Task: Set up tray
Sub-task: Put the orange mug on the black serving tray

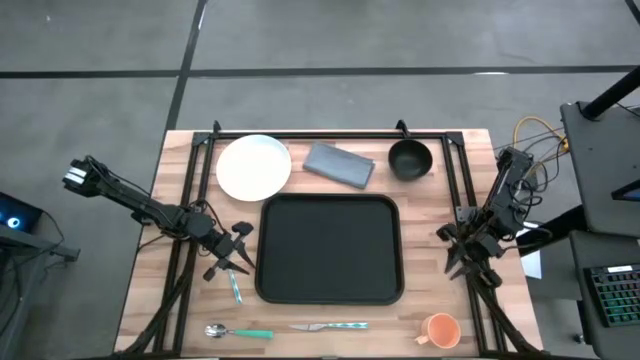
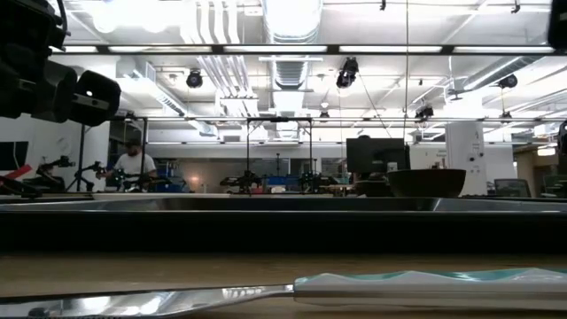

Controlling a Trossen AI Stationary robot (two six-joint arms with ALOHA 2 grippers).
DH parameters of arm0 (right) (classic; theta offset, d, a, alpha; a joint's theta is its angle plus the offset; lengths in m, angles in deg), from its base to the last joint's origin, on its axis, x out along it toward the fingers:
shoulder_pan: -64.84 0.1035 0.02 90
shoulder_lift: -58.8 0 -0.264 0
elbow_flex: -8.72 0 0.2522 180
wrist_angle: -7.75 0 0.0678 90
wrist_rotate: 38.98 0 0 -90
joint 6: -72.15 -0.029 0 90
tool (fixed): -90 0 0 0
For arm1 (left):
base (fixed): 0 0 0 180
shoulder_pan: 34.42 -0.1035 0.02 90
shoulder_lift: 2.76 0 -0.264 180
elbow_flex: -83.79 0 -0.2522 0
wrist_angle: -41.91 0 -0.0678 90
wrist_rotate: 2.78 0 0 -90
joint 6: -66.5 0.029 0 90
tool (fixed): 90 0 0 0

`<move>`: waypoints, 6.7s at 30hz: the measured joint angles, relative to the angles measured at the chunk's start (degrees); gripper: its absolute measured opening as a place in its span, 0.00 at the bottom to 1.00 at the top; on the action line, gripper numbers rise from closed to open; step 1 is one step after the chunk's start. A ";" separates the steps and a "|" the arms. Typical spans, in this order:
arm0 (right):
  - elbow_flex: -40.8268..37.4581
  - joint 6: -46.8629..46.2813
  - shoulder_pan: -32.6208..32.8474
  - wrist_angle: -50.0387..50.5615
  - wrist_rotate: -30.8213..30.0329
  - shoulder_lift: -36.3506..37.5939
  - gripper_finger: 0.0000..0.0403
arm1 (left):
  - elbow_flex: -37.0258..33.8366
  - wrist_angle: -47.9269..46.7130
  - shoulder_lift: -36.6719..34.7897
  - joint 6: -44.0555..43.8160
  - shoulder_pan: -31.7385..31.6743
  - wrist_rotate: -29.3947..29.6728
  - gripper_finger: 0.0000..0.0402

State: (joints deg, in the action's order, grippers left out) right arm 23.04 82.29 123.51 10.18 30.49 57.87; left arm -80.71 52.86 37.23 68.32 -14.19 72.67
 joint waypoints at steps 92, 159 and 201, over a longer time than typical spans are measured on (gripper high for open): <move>82.55 -137.05 13.06 84.60 3.67 -96.03 0.40 | 0.04 12.86 -0.70 -3.08 -0.04 20.90 0.20; 69.29 -94.59 -12.85 84.27 6.81 -75.25 0.02 | 16.38 1.32 -0.75 -4.14 -0.09 27.64 0.20; 132.66 -26.52 -66.59 69.37 18.78 -125.12 0.02 | 66.52 -85.12 27.10 -34.13 -0.09 60.81 0.20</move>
State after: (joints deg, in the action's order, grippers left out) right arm 155.70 55.78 56.92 79.55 49.28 -67.26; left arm -14.19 -32.26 64.33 34.19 -14.28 133.49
